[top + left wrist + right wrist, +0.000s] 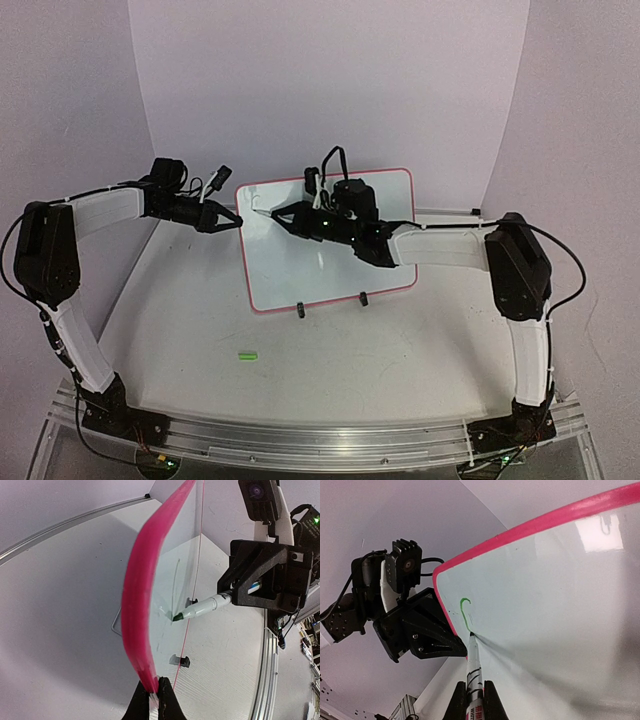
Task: Write a sentence on the whiteboard
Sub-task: Write a sentence at the center of the board.
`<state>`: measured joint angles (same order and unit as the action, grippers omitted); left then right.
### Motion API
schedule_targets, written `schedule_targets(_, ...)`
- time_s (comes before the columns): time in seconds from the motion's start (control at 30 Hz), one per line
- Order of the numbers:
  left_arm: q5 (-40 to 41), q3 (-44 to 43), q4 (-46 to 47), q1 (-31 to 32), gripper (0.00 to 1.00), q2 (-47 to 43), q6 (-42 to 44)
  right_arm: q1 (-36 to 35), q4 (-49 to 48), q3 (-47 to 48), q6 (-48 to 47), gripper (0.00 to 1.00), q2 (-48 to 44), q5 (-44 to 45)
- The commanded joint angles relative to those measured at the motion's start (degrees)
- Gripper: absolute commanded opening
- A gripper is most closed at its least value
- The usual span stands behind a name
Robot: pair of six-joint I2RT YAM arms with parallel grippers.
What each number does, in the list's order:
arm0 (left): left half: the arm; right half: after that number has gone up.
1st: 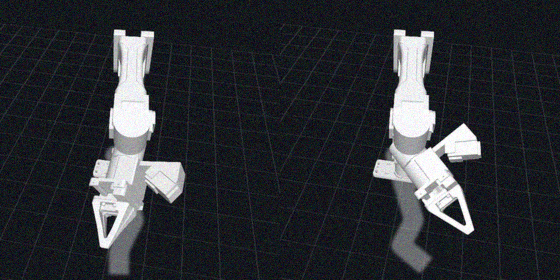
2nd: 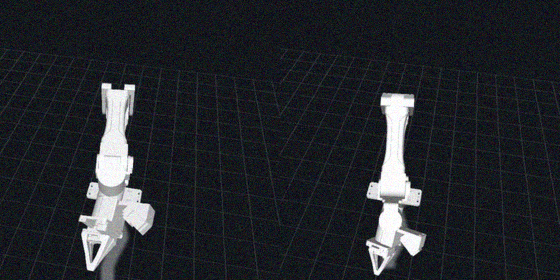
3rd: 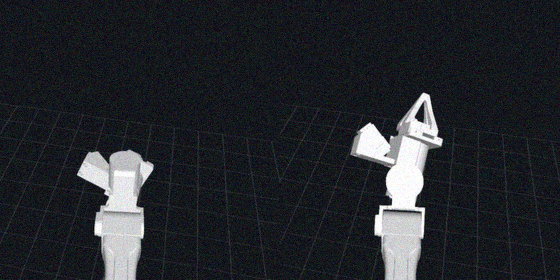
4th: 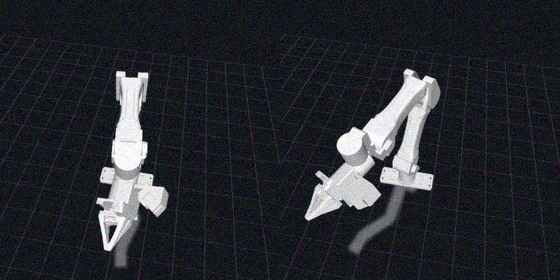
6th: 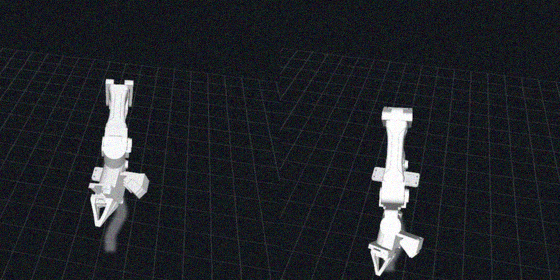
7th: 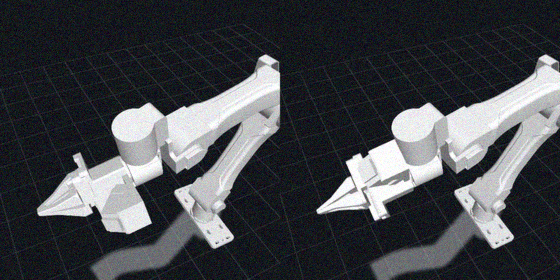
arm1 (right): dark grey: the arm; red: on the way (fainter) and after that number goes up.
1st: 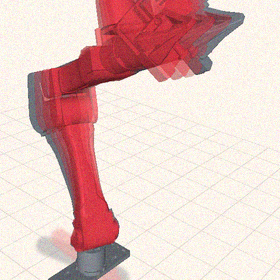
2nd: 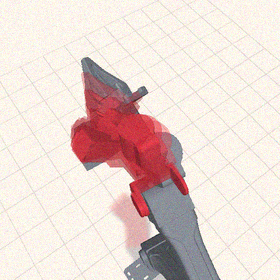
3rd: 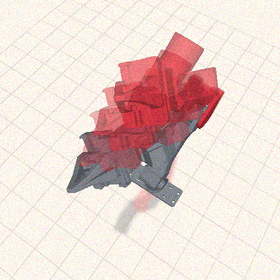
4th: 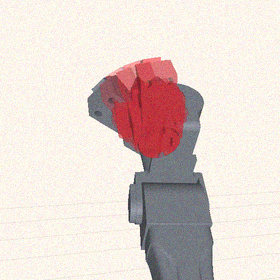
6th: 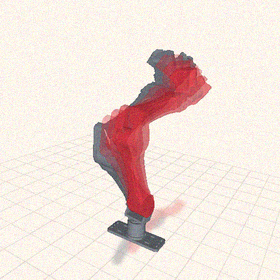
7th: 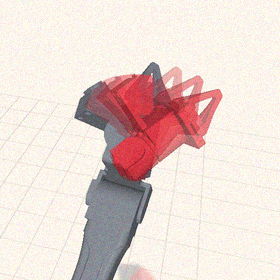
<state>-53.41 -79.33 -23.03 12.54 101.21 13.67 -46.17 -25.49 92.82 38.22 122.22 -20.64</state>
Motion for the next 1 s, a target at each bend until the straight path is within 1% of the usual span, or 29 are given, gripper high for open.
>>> schedule_targets(0.0,3.93,0.76,-2.53,1.64,0.0,-1.01,3.98,0.81,-0.62,-2.55,0.08,0.0,-3.67,7.02)
schedule_targets(0.6,4.11,0.84,-2.56,1.77,0.0,-1.3,4.0,0.81,-0.61,-7.69,0.27,0.0,-5.47,7.22)
schedule_targets(0.97,4.25,0.86,-2.67,2.16,0.0,-1.52,4.02,0.36,0.54,-5.65,-0.04,0.0,-3.37,4.83)
